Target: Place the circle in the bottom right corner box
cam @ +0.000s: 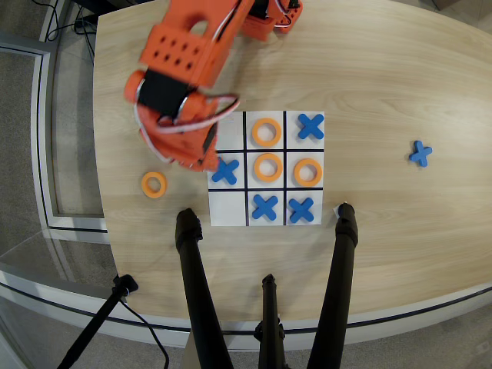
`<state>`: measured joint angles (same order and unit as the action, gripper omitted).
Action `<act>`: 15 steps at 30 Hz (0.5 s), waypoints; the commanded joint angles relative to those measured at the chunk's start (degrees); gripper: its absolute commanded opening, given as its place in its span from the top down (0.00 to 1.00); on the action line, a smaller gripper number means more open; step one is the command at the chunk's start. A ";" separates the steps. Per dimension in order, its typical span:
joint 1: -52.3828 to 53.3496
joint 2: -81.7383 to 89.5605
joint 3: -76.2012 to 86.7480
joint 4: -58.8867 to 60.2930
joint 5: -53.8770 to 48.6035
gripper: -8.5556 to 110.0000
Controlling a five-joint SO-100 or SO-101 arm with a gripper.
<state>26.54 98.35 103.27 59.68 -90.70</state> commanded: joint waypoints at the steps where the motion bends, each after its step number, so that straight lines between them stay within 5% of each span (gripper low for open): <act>1: 1.41 -8.88 -10.99 -1.14 0.62 0.73; 15: 4.57 -34.10 -36.47 -2.37 1.76 0.73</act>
<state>30.67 65.21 70.84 58.27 -89.12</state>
